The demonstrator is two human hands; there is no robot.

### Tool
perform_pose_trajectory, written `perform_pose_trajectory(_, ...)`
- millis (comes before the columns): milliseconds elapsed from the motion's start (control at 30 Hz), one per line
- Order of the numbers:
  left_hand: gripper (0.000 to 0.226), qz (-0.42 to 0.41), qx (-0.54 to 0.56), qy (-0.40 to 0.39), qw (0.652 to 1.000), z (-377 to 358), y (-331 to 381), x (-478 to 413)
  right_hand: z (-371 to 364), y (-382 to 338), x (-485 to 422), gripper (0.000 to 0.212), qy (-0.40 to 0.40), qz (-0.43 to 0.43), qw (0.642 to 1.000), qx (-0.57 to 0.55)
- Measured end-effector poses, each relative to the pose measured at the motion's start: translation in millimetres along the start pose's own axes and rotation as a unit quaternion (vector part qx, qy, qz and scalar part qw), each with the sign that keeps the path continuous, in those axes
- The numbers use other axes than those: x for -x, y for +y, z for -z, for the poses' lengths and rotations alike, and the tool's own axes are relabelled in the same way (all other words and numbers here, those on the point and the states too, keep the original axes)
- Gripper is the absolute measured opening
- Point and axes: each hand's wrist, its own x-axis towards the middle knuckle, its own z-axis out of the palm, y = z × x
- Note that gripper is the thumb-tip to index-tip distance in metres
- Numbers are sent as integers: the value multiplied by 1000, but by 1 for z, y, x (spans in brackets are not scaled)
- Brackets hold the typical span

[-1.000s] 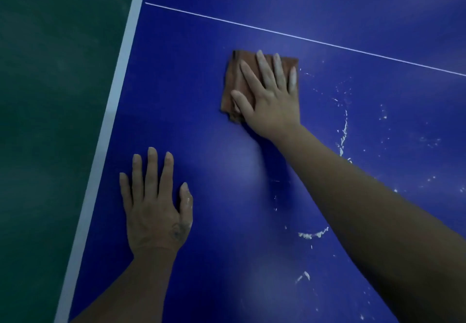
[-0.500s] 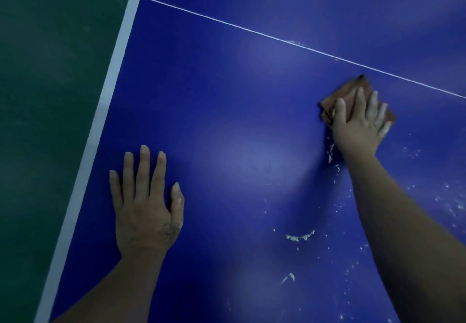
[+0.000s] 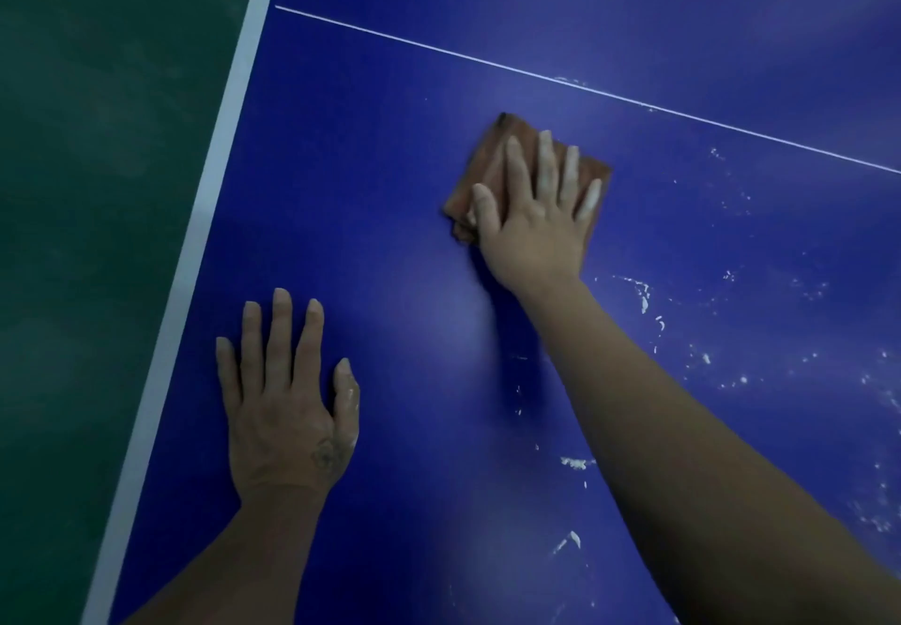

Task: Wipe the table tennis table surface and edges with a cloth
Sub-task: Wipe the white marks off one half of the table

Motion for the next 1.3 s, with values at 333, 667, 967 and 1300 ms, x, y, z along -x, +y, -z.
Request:
perform_pose_trajectory(333,69,-2,-19,2,1000,-2,-3,0,-1,-66,-60,75,-41,235,971,7)
perform_pose_trajectory(667,70,0,-9,-9,1000,-1,-3,-1,26,3,-125,77,-42,163,986,6)
perform_pose_trajectory(967,71,-1,-9,-10,1000,-1,-4,-1,45,126,-113,76,-20,12,1000,8)
perform_pose_trajectory(1300,71,-1,-7,-12,1000,1,-3,0,47,188,-38,79,16,-192,981,-18)
